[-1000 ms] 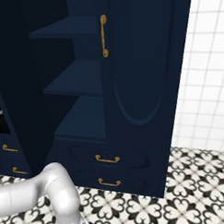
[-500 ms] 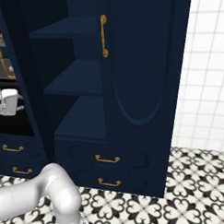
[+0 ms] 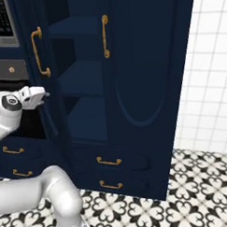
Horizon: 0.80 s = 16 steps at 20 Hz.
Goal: Pick the kettle from the counter and place it on the tray. Then pick the mug from the cabinet and place it on the tray. Then close the cabinet doors.
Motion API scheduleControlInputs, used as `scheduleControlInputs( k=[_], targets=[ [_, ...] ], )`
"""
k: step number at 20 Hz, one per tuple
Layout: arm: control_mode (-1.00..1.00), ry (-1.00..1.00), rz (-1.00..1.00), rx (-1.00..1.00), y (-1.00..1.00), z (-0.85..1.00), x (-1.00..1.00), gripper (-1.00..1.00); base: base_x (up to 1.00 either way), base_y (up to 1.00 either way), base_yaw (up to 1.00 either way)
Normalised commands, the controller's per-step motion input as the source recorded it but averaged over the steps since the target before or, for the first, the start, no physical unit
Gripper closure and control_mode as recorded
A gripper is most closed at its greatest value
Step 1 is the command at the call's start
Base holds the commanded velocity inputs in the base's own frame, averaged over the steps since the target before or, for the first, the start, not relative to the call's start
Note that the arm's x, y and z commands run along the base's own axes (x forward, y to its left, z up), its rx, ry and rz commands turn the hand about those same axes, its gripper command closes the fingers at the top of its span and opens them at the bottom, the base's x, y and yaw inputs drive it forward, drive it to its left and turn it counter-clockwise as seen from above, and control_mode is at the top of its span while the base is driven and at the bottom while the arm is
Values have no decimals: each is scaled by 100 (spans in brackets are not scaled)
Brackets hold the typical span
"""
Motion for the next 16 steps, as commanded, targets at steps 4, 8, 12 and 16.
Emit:
scheduleControlInputs(
  k=[4, 8, 12, 16],
  targets=[
    [-100, -8, 14, 16, -63, 0, 75, -100, 0, 0, 0],
    [-100, -9, 18, 16, -60, 0, 82, -100, 0, 0, 0],
    [-100, -9, 22, 17, -52, 0, 84, -100, 0, 0, 0],
    [-100, -8, 24, 18, -46, 0, 85, -100, 0, 0, 0]
  ],
)
